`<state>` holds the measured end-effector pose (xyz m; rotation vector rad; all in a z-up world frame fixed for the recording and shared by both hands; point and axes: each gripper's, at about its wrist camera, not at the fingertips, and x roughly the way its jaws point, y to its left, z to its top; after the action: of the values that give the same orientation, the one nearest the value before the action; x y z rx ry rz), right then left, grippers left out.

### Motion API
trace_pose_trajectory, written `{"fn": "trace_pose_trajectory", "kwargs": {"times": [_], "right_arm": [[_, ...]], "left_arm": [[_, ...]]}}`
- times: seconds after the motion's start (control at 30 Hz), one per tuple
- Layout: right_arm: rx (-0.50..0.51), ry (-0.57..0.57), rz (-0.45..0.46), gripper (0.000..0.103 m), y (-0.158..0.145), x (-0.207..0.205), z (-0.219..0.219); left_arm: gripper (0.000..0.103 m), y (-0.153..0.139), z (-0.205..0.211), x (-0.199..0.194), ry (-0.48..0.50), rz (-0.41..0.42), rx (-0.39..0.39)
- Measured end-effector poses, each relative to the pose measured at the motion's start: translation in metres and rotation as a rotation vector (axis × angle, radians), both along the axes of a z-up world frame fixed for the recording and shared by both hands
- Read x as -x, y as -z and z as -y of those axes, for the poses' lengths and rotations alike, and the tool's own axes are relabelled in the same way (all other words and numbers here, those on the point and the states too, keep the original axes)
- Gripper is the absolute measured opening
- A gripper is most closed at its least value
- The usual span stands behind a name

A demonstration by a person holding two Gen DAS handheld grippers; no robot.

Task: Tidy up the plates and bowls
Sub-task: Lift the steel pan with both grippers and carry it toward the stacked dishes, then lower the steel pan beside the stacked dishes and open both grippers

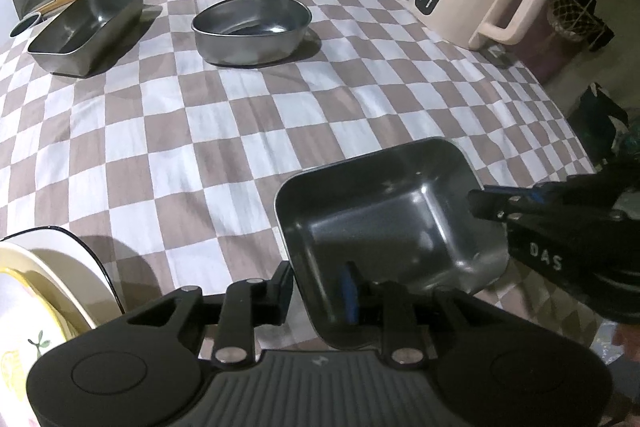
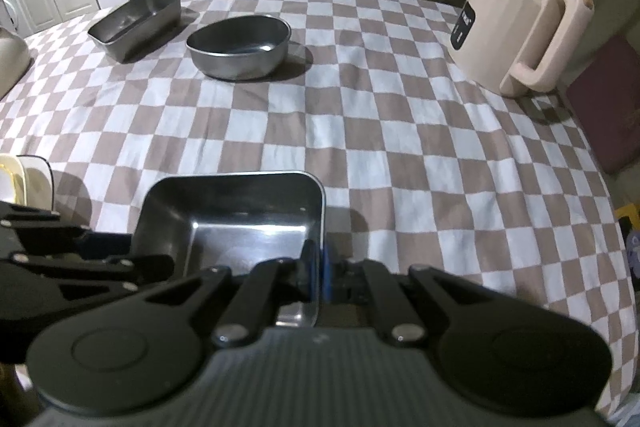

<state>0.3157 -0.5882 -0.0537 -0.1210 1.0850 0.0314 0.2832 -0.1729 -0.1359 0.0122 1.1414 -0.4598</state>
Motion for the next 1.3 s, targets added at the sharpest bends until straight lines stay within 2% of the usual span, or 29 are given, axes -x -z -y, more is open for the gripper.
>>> {"fn": "trace_pose_trajectory", "kwargs": {"times": [0.6, 0.8, 0.9, 0.97, 1.03, 1.1, 1.13, 1.3], "right_arm": [[-0.048, 0.002, -0.062, 0.005, 0.014, -0.005, 0.008], [-0.040, -0.022, -0.103, 0.010, 0.018, -0.001, 0.008], [-0.043, -0.011, -0.088, 0.024, 0.012, 0.003, 0.011], [-0.046, -0.002, -0.075, 0.040, 0.009, 0.006, 0.013], [-0.047, 0.013, -0.066, 0.049, 0.005, 0.009, 0.016], [-0.049, 0.025, -0.063, 0.054, 0.002, 0.011, 0.018], [-0.049, 0.030, -0.057, 0.059, 0.000, 0.012, 0.019], [-0.073, 0.040, -0.017, 0.083, -0.011, 0.017, 0.020]], "left_arm": [[0.028, -0.002, -0.003, 0.003, 0.022, 0.006, -0.009], [0.030, -0.006, -0.010, 0.004, 0.018, 0.010, -0.010], [0.030, -0.009, -0.013, 0.007, 0.019, 0.015, -0.007], [0.030, -0.011, -0.016, 0.008, 0.016, 0.018, -0.006], [0.033, -0.014, -0.018, 0.010, 0.016, 0.021, -0.006], [0.045, -0.017, -0.020, 0.013, 0.021, 0.033, -0.008], [0.049, -0.018, -0.021, 0.014, 0.025, 0.041, -0.011], [0.082, -0.027, -0.027, 0.020, 0.034, 0.093, -0.016]]}}
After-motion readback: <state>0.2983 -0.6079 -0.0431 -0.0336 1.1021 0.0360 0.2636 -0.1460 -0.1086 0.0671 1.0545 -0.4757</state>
